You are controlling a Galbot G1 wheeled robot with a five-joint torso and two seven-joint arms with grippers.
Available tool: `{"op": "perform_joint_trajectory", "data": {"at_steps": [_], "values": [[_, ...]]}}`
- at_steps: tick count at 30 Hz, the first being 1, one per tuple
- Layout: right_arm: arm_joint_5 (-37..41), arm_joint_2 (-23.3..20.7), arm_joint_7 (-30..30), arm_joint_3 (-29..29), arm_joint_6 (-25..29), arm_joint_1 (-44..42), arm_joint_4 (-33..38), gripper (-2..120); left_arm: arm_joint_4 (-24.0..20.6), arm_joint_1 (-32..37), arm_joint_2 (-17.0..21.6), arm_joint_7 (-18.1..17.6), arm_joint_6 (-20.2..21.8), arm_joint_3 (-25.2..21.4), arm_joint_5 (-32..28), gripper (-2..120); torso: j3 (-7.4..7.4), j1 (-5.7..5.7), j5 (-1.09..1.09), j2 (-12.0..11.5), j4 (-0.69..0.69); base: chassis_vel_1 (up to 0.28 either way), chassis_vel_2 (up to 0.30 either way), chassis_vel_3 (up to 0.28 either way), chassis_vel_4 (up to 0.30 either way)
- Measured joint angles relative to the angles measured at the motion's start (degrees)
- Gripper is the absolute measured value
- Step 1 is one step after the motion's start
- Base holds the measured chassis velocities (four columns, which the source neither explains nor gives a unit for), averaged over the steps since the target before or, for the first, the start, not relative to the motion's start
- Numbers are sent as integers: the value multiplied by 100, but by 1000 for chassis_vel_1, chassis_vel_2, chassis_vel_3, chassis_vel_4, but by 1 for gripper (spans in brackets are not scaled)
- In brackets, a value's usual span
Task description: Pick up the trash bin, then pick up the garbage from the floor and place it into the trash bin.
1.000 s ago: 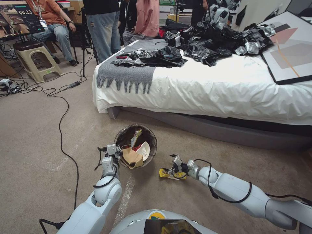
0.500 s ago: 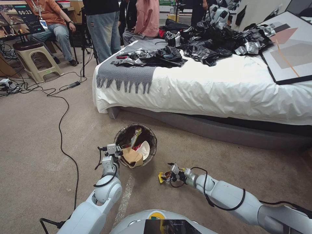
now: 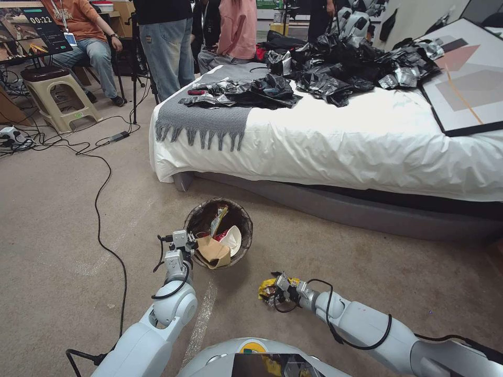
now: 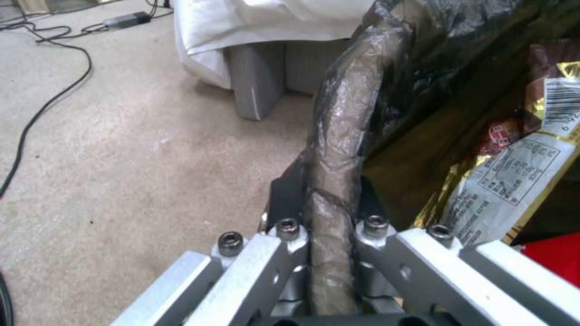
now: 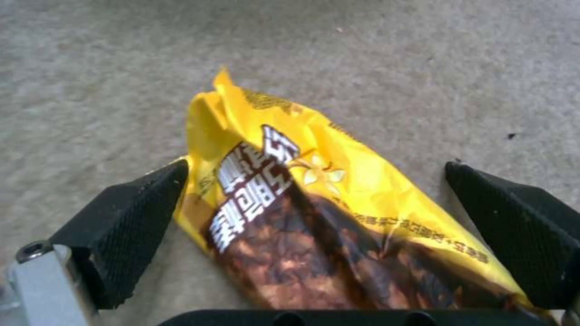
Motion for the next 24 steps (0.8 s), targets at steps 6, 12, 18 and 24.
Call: {"op": "perform_joint_trajectory", "data": {"at_steps": [6, 12, 18, 24], "values": [[10, -127, 144, 20, -27, -149, 405, 86, 11, -42, -4, -13, 0, 10, -9, 2, 0, 0, 0, 0, 0, 0, 0, 0, 0], [13, -187, 246, 94, -2, -230, 647, 67, 22, -74, -15, -23, 0, 39, -9, 2, 0, 0, 0, 0, 0, 0, 0, 0, 0], [27, -251, 342, 176, 6, -294, 955, 46, 33, -76, -17, -31, 1, 59, -9, 2, 0, 0, 0, 0, 0, 0, 0, 0, 0], [84, -284, 378, 217, -62, -330, 1194, 22, 33, -87, -16, -37, 8, 66, -8, 2, 0, 0, 0, 0, 0, 0, 0, 0, 0]]}}
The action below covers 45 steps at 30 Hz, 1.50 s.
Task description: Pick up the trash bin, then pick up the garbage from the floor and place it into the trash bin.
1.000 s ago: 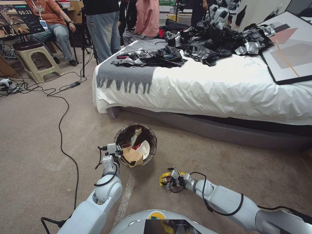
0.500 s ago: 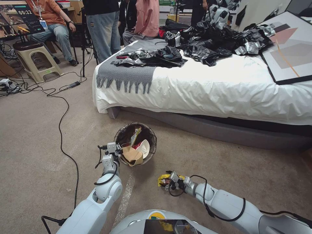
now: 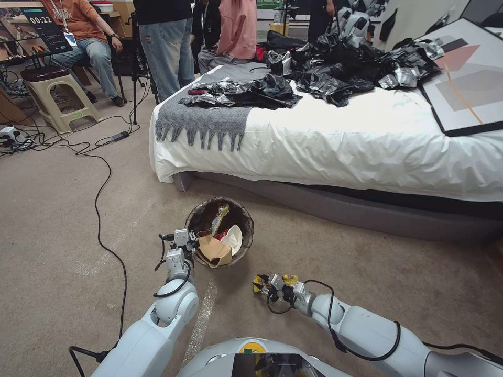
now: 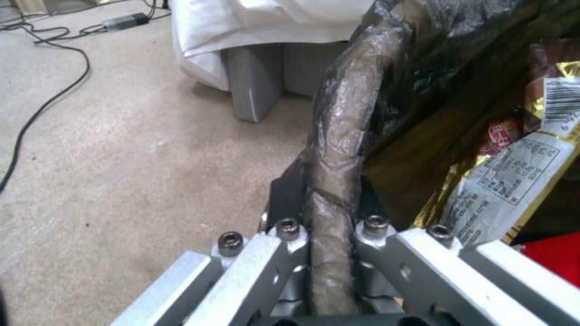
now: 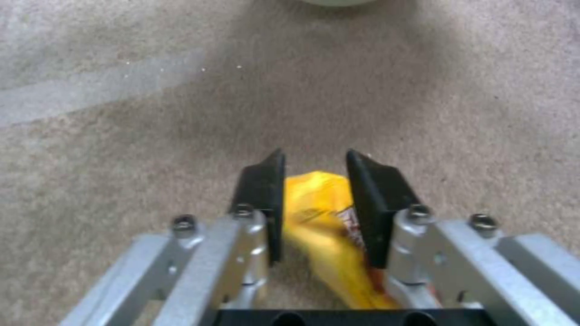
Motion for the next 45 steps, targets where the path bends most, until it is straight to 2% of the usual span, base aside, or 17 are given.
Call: {"op": "perform_joint_trajectory", "data": {"at_steps": [1, 3, 5, 7, 33, 34, 38, 40, 41, 43, 44, 45], "values": [[10, 0, 0, 1, -15, 0, 7, 17, 0, -1, -2, -2, 1, 1, -1, 2, 0, 0, 0, 0, 0, 0, 0, 0, 0], [16, 0, -1, 1, -20, -1, 7, 14, -1, -1, -4, -3, 1, 0, -1, 2, 0, 0, 0, 0, 0, 0, 0, 0, 0], [25, -1, -7, 1, -40, -1, 7, 3, -1, 0, -12, -4, 1, 1, -2, 2, 0, 0, 0, 0, 0, 0, 0, 0, 0], [26, -5, -14, 2, -40, -3, 5, 0, -1, 1, -15, -4, 1, 1, -1, 2, 0, 0, 0, 0, 0, 0, 0, 0, 0], [6, -85, 105, 84, -15, -115, 153, 0, 29, -75, -54, -12, 14, 35, -2, 2, 0, 0, 0, 0, 0, 0, 0, 0, 0], [8, -172, 298, 90, -143, -133, 372, 18, 30, -83, -46, -14, 18, 37, -3, 2, 0, 0, 0, 0, 0, 0, 0, 0, 0], [9, -234, 352, 85, -210, -144, 487, 25, 30, -86, -36, -16, 19, 37, -8, 2, 0, 0, 1, 0, 0, 0, 0, 0, 0], [9, -307, 378, 63, -295, -157, 607, 41, 28, -90, -31, -17, 20, 33, -12, 2, 0, 0, 0, 0, 0, 0, 0, 0, 0], [9, -307, 378, 63, -295, -157, 607, 41, 28, -90, -31, -17, 20, 33, -12, 2, 0, 0, 0, 0, 0, 0, 0, 0, 0], [8, -387, 390, 32, -338, -163, 717, 52, 26, -90, -26, -18, 20, 28, -14, 2, 0, 0, 2, 0, 0, 0, 0, 0, 0], [8, -387, 390, 32, -338, -163, 717, 52, 26, -90, -26, -18, 20, 28, -14, 2, 0, 0, 2, 0, 0, 0, 0, 0, 0], [8, -455, 391, 9, -353, -163, 797, 57, 26, -90, -21, -18, 20, 23, -15, 2, 0, 0, 1, 0, 0, 0, 0, 0, 0]]}}
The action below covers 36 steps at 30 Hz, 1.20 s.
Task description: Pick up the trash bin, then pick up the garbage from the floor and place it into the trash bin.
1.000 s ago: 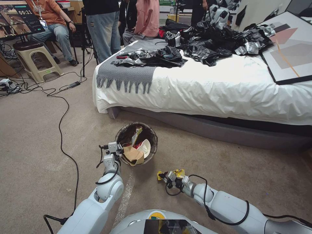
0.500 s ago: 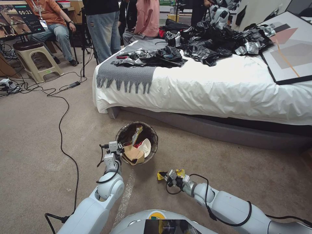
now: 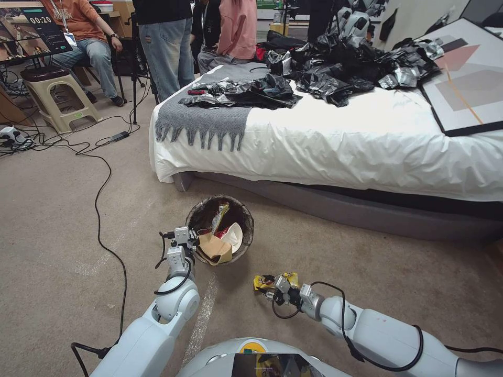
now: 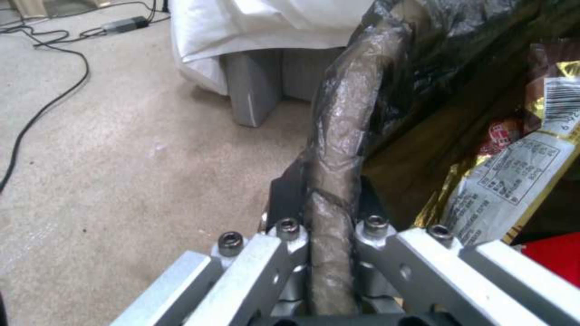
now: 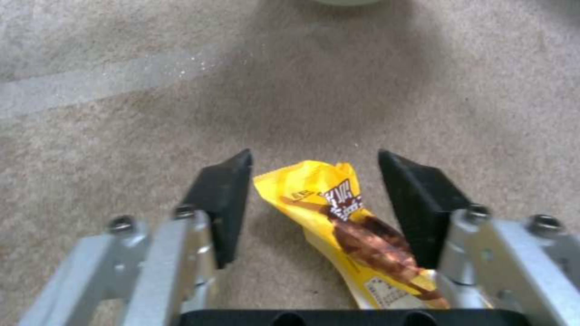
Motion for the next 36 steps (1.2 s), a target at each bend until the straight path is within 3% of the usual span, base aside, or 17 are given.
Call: {"op": "perform_joint_trajectory", "data": {"at_steps": [12, 22, 36], "values": [[-8, -501, -94, -332, -12, 250, 298, 99, 0, -29, 32, -2, 2, 12, -10, 2, 0, 0, -1, 0, -1, 0, 0, 0, 0], [-54, -524, -103, -502, 0, 406, 42, 100, 5, -32, 12, -2, 1, 16, -15, 2, 0, 0, -1, 0, 0, 0, 0, 0, 0], [-106, -202, -108, -506, 30, 394, -499, 100, 21, -77, -41, -5, -1, 24, -19, 2, 0, 0, -2, 0, 0, 0, 0, 0, 0]]}}
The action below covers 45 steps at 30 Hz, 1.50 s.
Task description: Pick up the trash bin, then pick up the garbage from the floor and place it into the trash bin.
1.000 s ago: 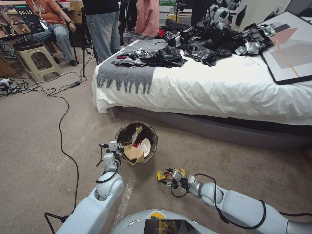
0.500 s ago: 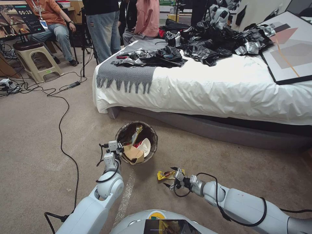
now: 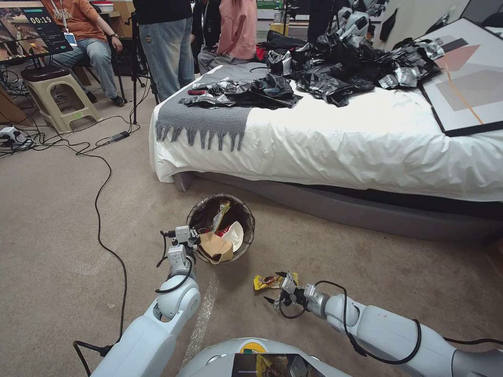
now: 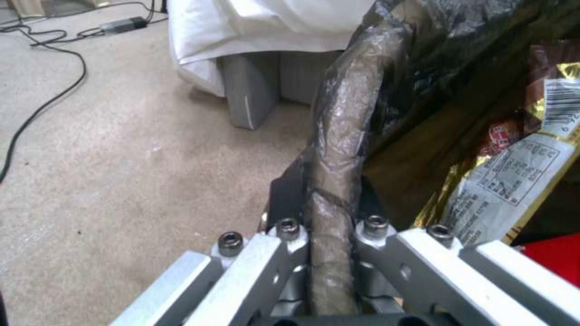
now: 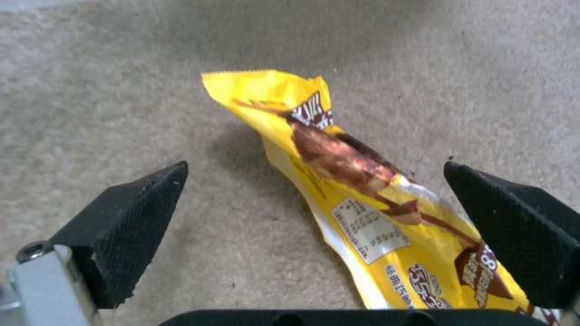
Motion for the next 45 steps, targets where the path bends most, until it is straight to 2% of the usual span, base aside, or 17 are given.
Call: {"op": "perform_joint_trajectory", "data": {"at_steps": [10, 23, 26, 28, 29, 31, 32, 35, 40, 45], "values": [[-110, 197, -37, 35, 95, 19, -517, 100, 13, -2, -10, -2, -2, 0, 1, 2, 0, 0, 1, 0, 0, 0, 0, 0, 0], [-138, 319, -37, 41, 125, 77, -709, 100, 37, -27, -22, -3, -5, 2, 4, 2, 0, 0, 1, 0, 0, 0, 0, 0, 0], [-171, 345, -21, 51, 154, 73, -747, 94, 39, -28, -26, -4, -5, 5, 5, 2, 0, 0, 1, 0, 0, 0, 0, 0, 0], [-216, 362, 3, 75, 204, 64, -777, 82, 43, -31, -26, -5, -4, 5, 6, 2, 0, 0, 1, 0, 0, 0, 0, 0, 0], [-216, 362, 3, 75, 204, 64, -777, 82, 43, -31, -26, -5, -4, 5, 6, 2, 0, 0, 1, 0, 0, 0, 0, 0, 0], [-238, 364, 29, 101, 239, 58, -782, 72, 49, -38, -23, -6, -5, 5, 7, 2, 0, 0, 1, 0, 0, 0, 0, 0, 0], [-238, 364, 29, 101, 239, 58, -782, 72, 49, -38, -23, -6, -5, 5, 7, 2, 0, 0, 1, 0, 0, 0, 0, 0, 0], [-239, 359, 71, 126, 246, 48, -748, 55, 53, -50, -27, -9, -4, 21, 7, 2, 0, 0, 1, 0, 0, 0, 0, 0, 0], [-239, 364, 80, 140, 250, 40, -761, 43, 53, -53, -31, -10, -4, 35, 7, 2, 0, 0, 1, 0, 0, 0, 0, 0, 0], [-244, 361, 87, 173, 252, 24, -755, 22, 53, -51, -30, -11, -3, 51, 9, 2, 0, 0, 1, 0, 0, 0, 0, 0, 0]]}}
